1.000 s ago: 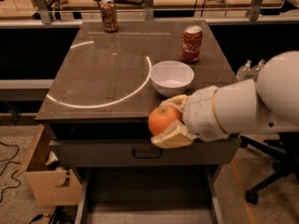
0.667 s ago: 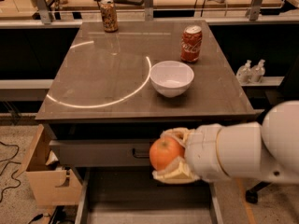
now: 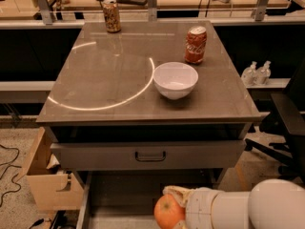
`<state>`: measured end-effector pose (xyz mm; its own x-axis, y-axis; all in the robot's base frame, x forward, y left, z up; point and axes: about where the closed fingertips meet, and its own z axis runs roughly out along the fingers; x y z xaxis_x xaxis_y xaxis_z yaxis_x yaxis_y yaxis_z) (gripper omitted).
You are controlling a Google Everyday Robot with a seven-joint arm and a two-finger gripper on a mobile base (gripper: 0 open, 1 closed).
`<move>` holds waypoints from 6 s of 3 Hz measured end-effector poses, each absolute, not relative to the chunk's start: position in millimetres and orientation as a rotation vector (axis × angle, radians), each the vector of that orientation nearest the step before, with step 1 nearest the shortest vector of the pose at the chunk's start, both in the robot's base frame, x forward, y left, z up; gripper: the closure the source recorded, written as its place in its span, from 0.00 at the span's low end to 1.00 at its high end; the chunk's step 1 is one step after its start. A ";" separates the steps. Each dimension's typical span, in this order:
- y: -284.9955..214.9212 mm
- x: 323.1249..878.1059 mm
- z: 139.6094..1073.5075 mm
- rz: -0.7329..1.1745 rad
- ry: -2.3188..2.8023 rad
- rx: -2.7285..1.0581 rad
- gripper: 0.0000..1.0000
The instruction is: Place orange into middle drawer
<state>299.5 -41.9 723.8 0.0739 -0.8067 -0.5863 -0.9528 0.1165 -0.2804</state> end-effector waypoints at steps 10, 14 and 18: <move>75.5 405.9 442.7 0.693 1.529 -1.690 1.00; 71.1 427.9 365.3 0.775 1.597 -1.521 1.00; 75.1 425.4 366.7 0.784 1.592 -1.524 0.37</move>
Offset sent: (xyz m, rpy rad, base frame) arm -0.0089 0.0059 -0.0345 -0.0587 0.0162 0.0257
